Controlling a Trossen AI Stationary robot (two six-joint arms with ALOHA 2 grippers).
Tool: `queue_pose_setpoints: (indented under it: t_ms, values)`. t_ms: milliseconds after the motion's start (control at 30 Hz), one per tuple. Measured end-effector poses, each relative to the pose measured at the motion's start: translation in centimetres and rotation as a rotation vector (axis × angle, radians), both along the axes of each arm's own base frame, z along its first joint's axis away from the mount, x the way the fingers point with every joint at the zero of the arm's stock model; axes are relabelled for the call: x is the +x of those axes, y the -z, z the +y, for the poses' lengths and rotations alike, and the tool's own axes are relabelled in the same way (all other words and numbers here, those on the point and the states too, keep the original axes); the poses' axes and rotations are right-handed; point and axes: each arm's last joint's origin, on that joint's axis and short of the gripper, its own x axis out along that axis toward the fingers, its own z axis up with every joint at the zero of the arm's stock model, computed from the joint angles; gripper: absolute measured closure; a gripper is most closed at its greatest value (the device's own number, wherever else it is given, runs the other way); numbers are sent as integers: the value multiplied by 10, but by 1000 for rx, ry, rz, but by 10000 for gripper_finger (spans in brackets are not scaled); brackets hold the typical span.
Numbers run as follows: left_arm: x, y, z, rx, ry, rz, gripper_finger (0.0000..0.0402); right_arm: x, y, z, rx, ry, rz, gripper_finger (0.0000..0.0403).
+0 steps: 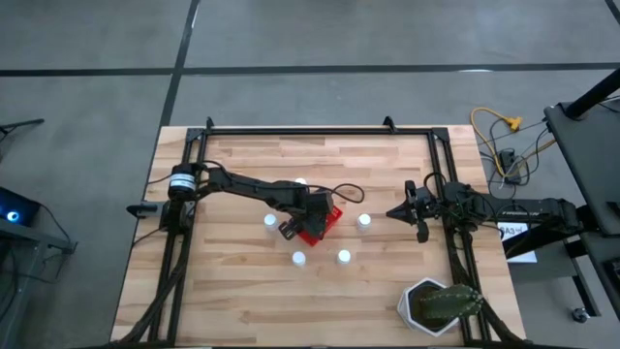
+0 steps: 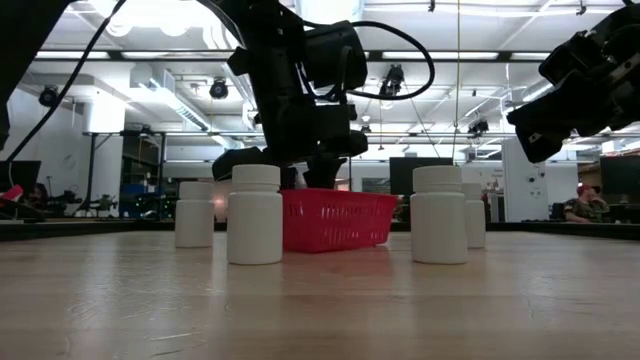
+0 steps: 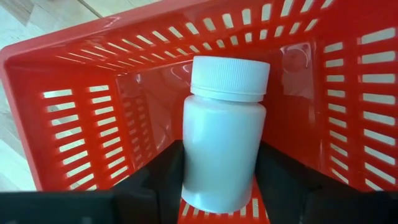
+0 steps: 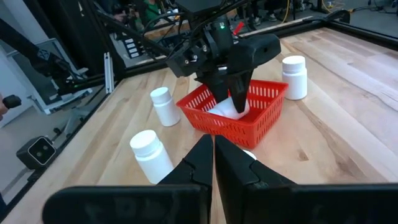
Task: Pick and place pill bottles into a basket
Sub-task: Put the white pill bottle into the red basket
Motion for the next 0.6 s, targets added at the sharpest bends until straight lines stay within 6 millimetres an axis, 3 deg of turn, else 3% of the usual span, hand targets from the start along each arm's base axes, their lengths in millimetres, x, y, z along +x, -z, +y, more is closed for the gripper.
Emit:
queue_pose_setpoints:
  t_ms: [233, 600]
  values:
    - [3, -8, 0, 2, -3, -24, 251, 0, 0, 0, 0, 0, 0, 394]
    - [4, -55, 2, 47, -22, -95, 252, 0, 0, 0, 0, 1, 0, 394]
